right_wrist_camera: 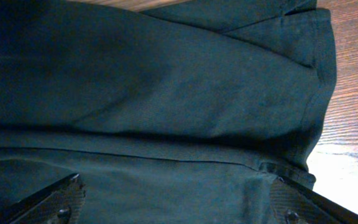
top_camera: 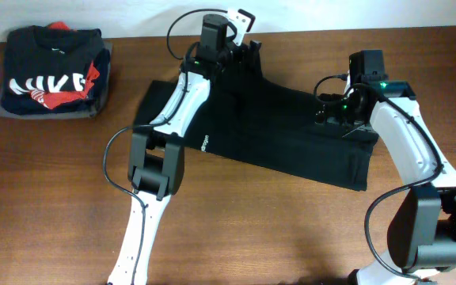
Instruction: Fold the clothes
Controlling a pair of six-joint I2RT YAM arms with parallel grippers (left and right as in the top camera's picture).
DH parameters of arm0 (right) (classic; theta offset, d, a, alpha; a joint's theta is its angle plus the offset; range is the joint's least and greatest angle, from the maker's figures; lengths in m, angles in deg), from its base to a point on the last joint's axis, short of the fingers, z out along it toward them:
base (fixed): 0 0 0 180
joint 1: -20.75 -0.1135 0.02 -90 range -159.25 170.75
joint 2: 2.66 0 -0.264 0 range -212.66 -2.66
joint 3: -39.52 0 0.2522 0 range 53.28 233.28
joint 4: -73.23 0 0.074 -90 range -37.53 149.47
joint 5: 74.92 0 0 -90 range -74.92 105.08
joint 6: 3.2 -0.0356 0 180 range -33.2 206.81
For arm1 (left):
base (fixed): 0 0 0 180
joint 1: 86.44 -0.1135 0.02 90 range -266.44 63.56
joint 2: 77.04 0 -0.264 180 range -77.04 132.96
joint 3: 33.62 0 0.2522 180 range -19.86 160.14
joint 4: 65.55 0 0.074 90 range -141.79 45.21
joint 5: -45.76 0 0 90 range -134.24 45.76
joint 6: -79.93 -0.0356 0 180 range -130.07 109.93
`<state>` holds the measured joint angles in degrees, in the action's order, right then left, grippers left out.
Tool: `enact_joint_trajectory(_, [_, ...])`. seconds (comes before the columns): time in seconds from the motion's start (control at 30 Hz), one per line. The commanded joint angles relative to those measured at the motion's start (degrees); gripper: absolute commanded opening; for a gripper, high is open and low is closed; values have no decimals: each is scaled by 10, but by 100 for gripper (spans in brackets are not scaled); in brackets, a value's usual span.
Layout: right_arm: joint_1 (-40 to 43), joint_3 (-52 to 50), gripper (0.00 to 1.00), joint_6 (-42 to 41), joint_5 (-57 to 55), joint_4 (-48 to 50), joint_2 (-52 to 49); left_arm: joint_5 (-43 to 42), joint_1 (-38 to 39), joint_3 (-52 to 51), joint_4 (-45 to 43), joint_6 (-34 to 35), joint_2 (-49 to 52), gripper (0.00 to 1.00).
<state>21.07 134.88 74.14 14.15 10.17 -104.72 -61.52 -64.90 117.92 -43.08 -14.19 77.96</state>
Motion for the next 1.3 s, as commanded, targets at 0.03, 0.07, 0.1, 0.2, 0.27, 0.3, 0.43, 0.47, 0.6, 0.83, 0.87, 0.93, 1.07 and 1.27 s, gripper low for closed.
enact_joint_trajectory(0.03, [-3,10,99,2,3,2,4,7,10,9,-4,-9,36,72])
enact_joint_trajectory(0.07, [-3,10,99,2,3,2,4,7,13,9,-4,-9,39,72])
enact_joint_trajectory(0.1, [-3,10,99,1,3,2,4,8,15,9,-7,-9,45,71])
enact_joint_trajectory(0.2, [-3,10,99,2,3,1,4,31,22,9,-8,-5,55,69])
enact_joint_trajectory(0.27, [-3,10,98,2,3,-2,4,57,25,9,-8,-5,60,68])
enact_joint_trajectory(0.3, [-3,10,99,2,3,-4,4,70,27,9,-8,-5,61,67])
enact_joint_trajectory(0.43, [-3,10,99,2,3,-10,4,96,28,9,-10,-5,62,67])
enact_joint_trajectory(0.47, [-3,10,99,2,3,-11,4,99,28,9,-10,-5,62,66])
enact_joint_trajectory(0.6, [-3,10,99,2,3,-10,4,101,28,9,-9,-5,63,63])
enact_joint_trajectory(0.83, [13,10,99,-50,3,5,4,129,29,9,-7,-5,65,60])
enact_joint_trajectory(0.87, [25,10,99,-71,3,12,4,128,29,9,-7,-5,65,60])
enact_joint_trajectory(0.93, [43,10,99,-90,6,23,4,128,28,9,-8,-5,65,60])
enact_joint_trajectory(1.07, [83,10,99,-91,56,58,4,128,28,9,-8,-5,68,56])
enact_joint_trajectory(1.27, [126,10,99,-91,117,93,4,128,28,9,-16,-5,91,54])
